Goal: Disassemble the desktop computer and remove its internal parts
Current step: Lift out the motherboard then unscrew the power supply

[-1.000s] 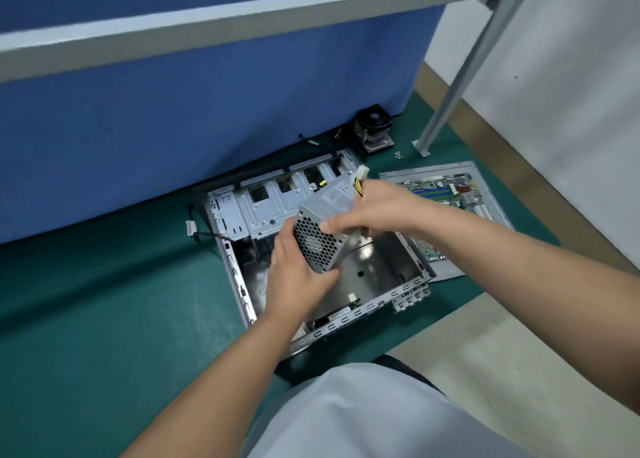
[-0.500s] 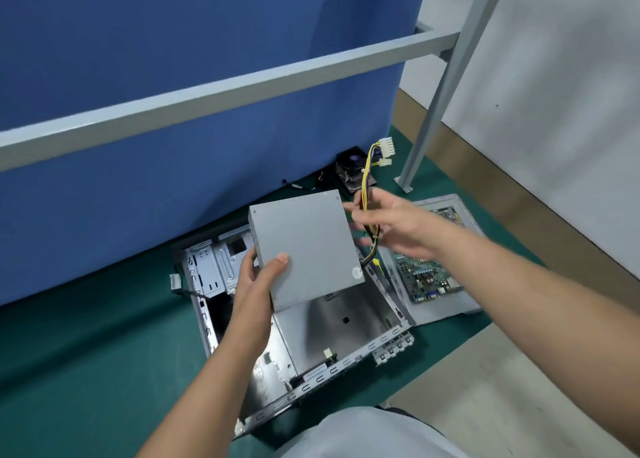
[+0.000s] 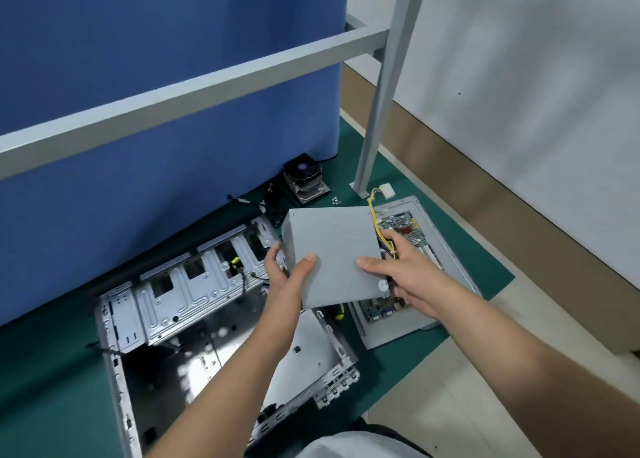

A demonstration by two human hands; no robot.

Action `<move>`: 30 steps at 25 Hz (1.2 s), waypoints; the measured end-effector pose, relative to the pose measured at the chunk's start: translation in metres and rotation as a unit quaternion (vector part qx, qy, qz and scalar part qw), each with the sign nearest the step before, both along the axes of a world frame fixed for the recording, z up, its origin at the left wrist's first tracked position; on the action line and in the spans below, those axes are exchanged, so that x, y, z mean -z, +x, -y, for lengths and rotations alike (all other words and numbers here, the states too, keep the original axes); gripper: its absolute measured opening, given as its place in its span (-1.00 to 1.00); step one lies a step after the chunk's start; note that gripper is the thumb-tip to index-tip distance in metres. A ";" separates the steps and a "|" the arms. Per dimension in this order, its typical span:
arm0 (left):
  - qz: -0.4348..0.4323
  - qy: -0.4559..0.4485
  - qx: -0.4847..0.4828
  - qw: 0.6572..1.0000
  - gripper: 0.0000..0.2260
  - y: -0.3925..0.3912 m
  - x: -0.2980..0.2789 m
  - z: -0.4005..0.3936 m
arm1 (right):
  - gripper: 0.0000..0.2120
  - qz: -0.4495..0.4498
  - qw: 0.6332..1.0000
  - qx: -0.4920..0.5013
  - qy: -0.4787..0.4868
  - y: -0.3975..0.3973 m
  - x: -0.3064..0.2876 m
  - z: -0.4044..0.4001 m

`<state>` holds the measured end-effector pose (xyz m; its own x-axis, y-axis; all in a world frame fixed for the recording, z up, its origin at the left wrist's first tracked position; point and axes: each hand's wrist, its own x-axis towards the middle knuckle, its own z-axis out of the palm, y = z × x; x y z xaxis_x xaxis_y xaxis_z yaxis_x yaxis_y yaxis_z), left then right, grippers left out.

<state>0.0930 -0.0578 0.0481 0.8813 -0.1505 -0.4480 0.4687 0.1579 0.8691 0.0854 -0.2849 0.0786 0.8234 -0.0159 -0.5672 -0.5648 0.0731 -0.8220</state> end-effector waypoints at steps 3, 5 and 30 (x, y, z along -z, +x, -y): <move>-0.016 0.034 0.037 0.999 -0.38 0.021 0.009 0.058 | -0.15 -0.024 0.998 0.053 -0.021 0.018 0.012 0.049; -0.051 0.062 0.065 0.995 -0.38 0.035 0.018 0.091 | -0.15 -0.047 0.996 0.058 -0.045 0.032 0.018 0.076; -0.111 0.214 0.166 0.956 -0.60 0.034 0.065 0.156 | -0.10 -0.102 0.937 -0.136 -0.306 0.080 0.101 0.157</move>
